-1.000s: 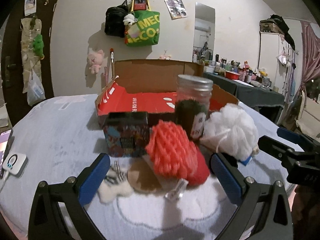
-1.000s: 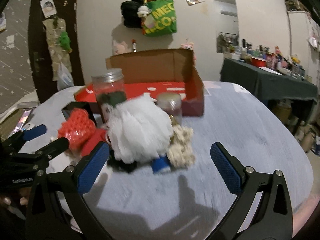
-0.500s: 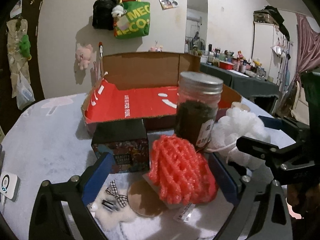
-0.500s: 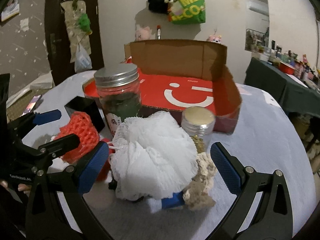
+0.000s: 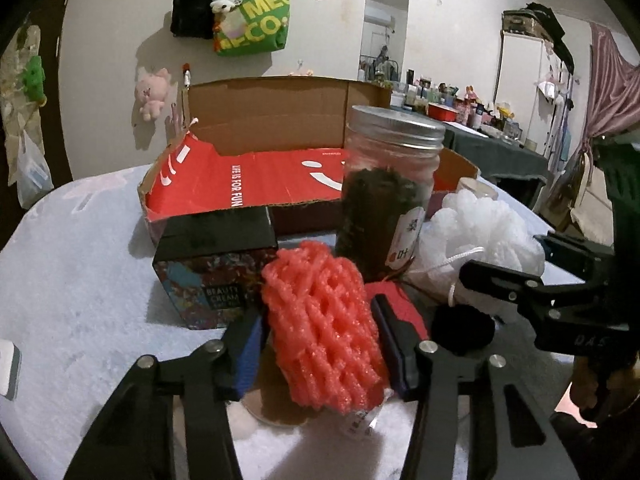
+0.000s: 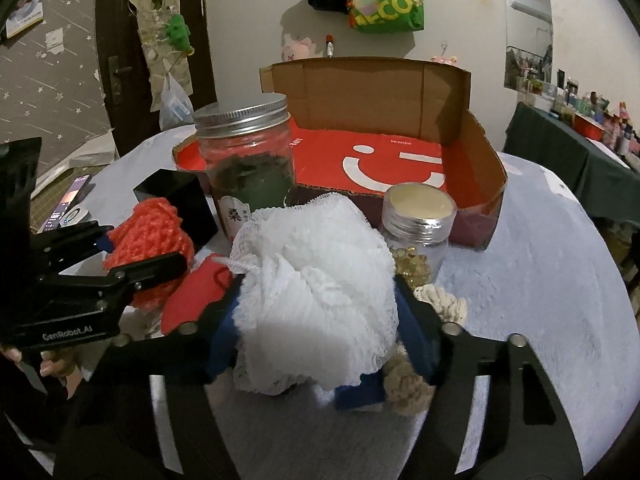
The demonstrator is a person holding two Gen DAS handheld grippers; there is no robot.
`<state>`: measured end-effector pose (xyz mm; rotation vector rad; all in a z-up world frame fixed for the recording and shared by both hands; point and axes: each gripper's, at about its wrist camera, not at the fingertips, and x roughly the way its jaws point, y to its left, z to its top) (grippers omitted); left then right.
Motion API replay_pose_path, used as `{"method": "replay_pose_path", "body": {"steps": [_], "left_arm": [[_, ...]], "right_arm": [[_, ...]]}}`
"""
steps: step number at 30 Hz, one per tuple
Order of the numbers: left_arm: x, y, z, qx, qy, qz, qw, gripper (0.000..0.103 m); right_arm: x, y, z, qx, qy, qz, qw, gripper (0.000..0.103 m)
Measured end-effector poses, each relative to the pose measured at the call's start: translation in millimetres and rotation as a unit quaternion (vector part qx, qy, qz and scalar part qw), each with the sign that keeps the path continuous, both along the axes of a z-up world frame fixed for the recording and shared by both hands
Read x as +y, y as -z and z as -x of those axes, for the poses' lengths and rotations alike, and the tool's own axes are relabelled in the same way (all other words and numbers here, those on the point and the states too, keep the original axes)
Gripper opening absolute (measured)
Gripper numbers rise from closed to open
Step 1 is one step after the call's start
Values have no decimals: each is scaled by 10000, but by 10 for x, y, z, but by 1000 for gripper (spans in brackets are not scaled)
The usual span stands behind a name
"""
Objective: Organize soft objects
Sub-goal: 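Grasp the orange foam net with the left tool while the right tool grasps the white bath puff, then carry the orange net and white puff into the red-lined box and open both tools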
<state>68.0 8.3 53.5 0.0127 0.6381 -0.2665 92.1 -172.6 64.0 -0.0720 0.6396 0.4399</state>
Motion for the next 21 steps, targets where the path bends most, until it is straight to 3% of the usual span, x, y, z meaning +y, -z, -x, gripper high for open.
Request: {"method": "replay_pose_path", "body": {"steps": [6,21], "left_arm": [[-2,-64,54,-91,43,-24,9999,50],[108,-632,157,-713,221,-147,9971,50]], "right_arm": [[24,-39,137,-260,118,54,9996,47],[-207,-552,286,-693,131,-397,9967,47]]}}
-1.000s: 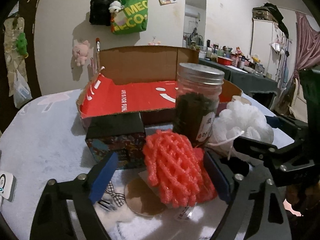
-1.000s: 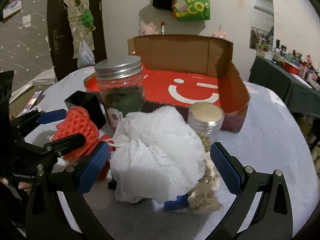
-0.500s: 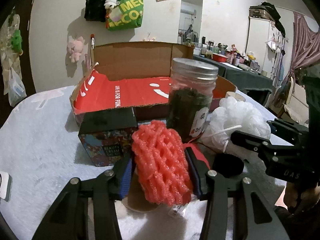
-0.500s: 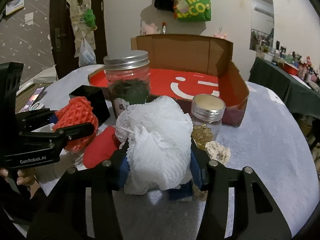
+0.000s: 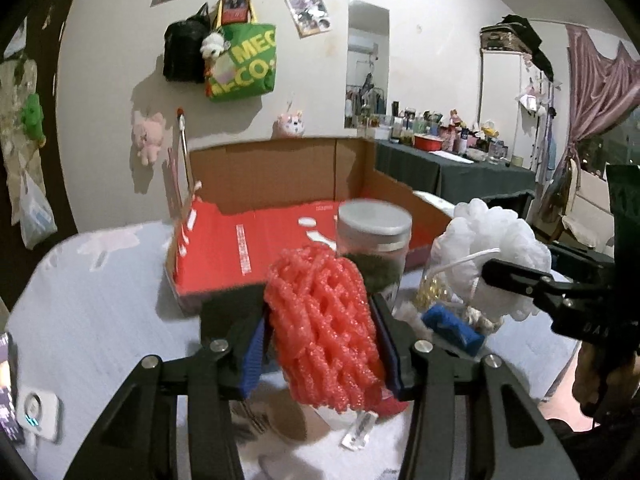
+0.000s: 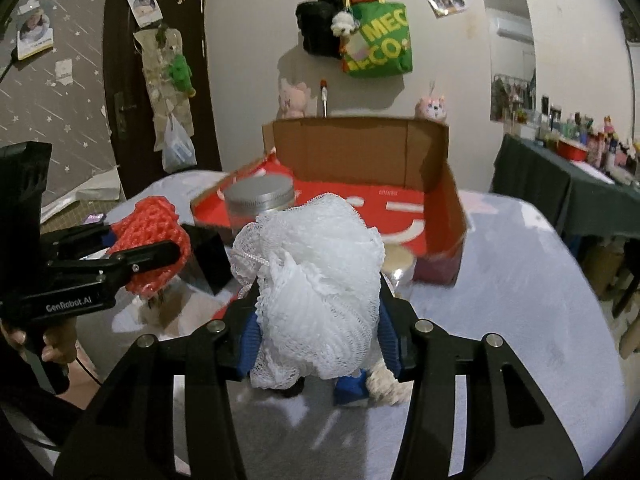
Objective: Organize soft objects
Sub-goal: 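Carry the orange net and white puff into the red-lined box and open both tools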
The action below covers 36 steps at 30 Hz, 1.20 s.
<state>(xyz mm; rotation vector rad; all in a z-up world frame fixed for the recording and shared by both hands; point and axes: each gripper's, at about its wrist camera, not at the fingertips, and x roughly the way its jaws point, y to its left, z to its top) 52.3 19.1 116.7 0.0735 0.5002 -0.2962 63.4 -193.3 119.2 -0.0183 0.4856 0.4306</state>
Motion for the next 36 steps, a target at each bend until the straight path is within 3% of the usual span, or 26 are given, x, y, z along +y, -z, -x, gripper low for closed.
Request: {"method": "replay_pose_path", "body": {"steps": [4,11,20,25,36], "left_arm": [[19,-186,-119,-161,34,-200,9997,50],[49,-518,-509,-92,223,-377,9990,50],[-126,-769,-1309,319,654,-814,9940,50],[-263,-656,-1934,792,761,-1029,9886,50],[-435,34,-3099,1744,533,-1456,9724,50]], "right_arm": [[-61,-182,-96,-95,-63,-53,9999,47],[-88,-552,-469,-201,-237,131,9994,47],[27,-853,-1396,170,-400,506,9978,47],[184,-752,-2160,777,-319,683,9941,47],[368,-118,-3364,2006,89,769,9766,47]]}}
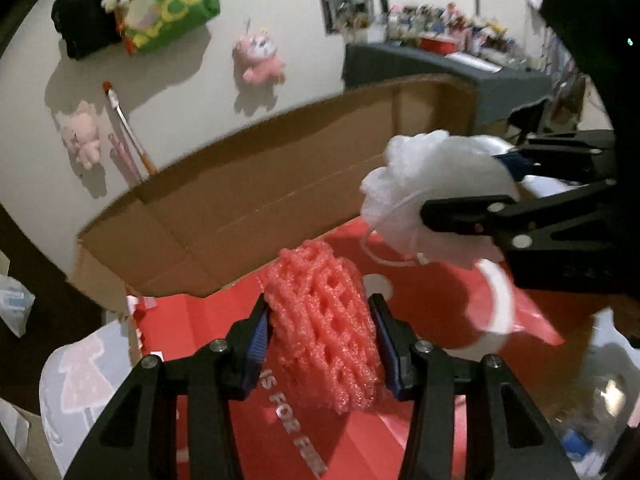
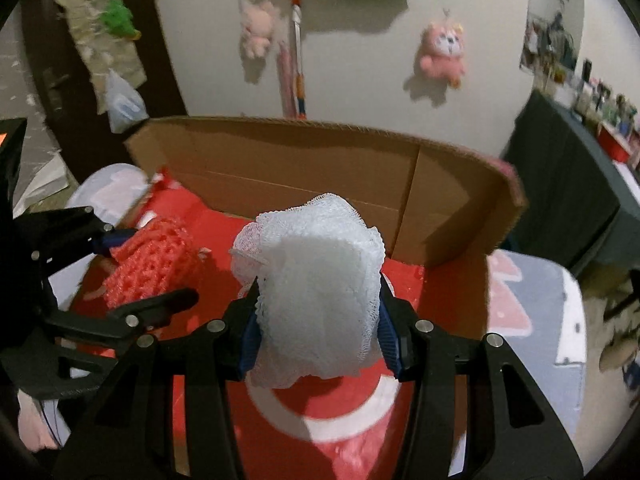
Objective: Organize soft objects
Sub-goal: 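Carry the orange net and white puff into the red-lined box and open both tools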
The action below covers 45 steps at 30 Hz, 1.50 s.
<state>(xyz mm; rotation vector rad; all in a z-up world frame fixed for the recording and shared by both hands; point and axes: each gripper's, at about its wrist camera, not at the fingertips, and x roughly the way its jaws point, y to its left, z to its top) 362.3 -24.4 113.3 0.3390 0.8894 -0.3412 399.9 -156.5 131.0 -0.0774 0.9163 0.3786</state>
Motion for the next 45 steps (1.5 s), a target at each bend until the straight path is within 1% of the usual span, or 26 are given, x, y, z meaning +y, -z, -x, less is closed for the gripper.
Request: {"method": "replay_pose_path", "body": {"steps": [1,4,7,11,13,17,25,28,32,34,36,40,42,45], "left_arm": [[-2,55,-67,83,-23,-13,10000,50],[-38,193,-220,175,-110,-136,9997,50],[-48,304,-358,386,-196,-60,9990,50],[-68,427,-449,426,-291,-146,9986,51],[-72,470,-469,445,-316,-93,9985,52],[-50,472,-449,384,-341,-35,9987,53],[-64,457,-349,368,-342,-13,9987,54],[-26,474,-401,367,-341,-5,9987,56],[-107,510,-470,394,-354,36,9986,56],[-91,485,-514,399,-360,55,9985,58],[-59,490,-530,396,-362,71,9985,62],[-4,451,-556,362,-365,87,9986,66],[-4,439,-532,339,-370,116,9987,71],[23,404,-489,261,-380,146,9988,77]], "right_arm": [[20,52,-70,126,28,7,9999,47],[72,172,-240,295,113,161,9994,47],[107,273,-354,409,184,297,9986,47],[116,363,-441,479,240,288,9981,48],[128,428,-443,507,242,370,9977,49],[131,508,-419,554,221,364,9976,53],[168,516,-343,556,219,329,9977,57],[178,563,-337,568,245,297,9976,59],[145,550,-347,590,270,261,9976,61],[164,543,-367,610,284,255,9974,63],[182,541,-397,621,277,226,9974,64],[183,544,-421,626,255,159,9976,66],[176,536,-423,650,241,136,9975,71],[174,499,-420,626,241,144,9976,74]]}}
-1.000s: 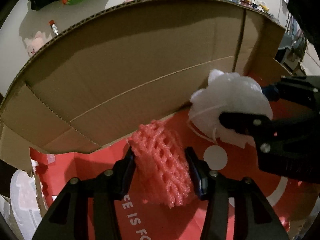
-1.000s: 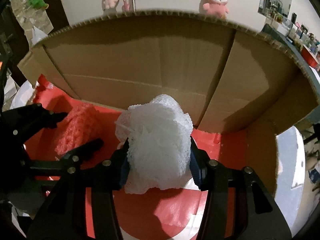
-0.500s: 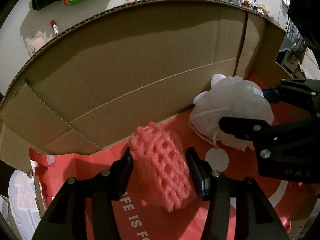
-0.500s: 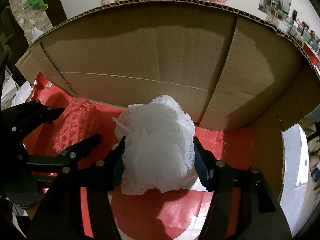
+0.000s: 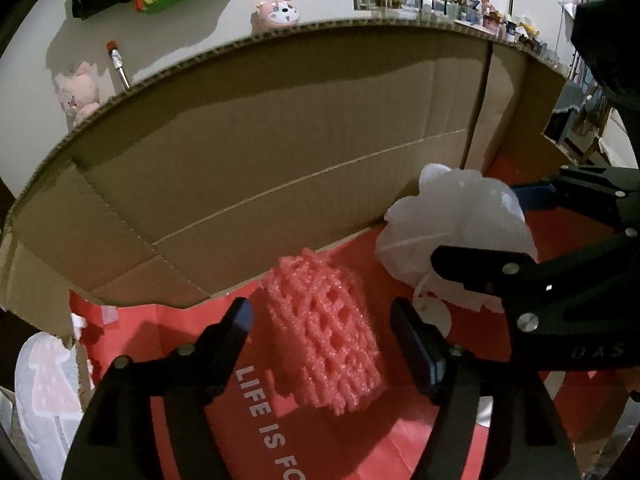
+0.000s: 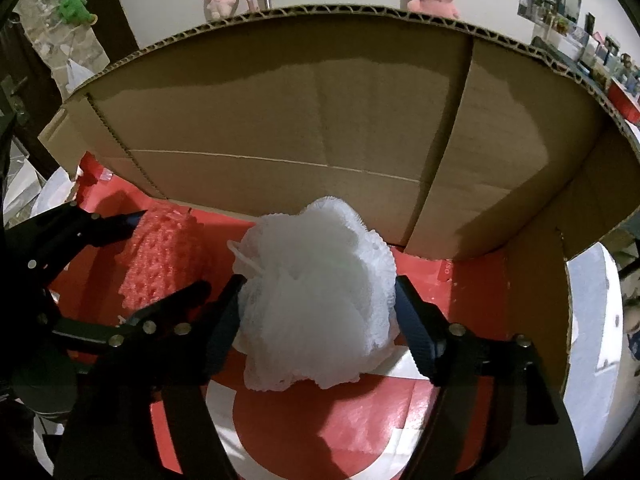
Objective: Organize soft objects
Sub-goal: 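Carry the orange net and white puff into the red-lined box and open both tools, then withdraw both tools from the box back toward the remaining items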
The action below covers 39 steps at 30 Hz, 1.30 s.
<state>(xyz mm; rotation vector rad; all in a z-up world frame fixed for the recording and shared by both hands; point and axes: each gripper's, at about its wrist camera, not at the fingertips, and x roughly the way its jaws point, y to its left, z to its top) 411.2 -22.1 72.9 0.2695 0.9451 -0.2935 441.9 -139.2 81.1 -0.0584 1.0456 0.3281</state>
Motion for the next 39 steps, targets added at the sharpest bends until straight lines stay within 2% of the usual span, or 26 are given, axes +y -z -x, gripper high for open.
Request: {"method": "replay_pose_path", "body": {"steps": [5,8,11,18,20,32,39], "left_arm": [[61,-93,88,-110,-68,143,9998,82],[114,-202,170,-209,-147,301,9992,89],[157,-353,242,-354,-220,441,9982,92],[225,-781,704,-894,-304,627,9936,101],[252,-909,884,-1074,-328,709,9911,103],[344,-1486,2068,-1940,-347,1117,9740,103],[343,-1504,2757,-2287,-276,1272,9647,103]], "right_arm": [[-4,-82,27,-30,39,-26,10000,77],[-8,-172,75,-95,71,-47,9999,78],[-61,-325,151,-258,121,-75,9996,82],[-144,-662,497,-639,187,-160,9977,85],[-175,-796,681,-801,199,-215,9964,93],[-390,-1514,2053,-1885,99,-462,9809,94],[-485,-1622,2863,-2437,142,-443,9687,95]]}}
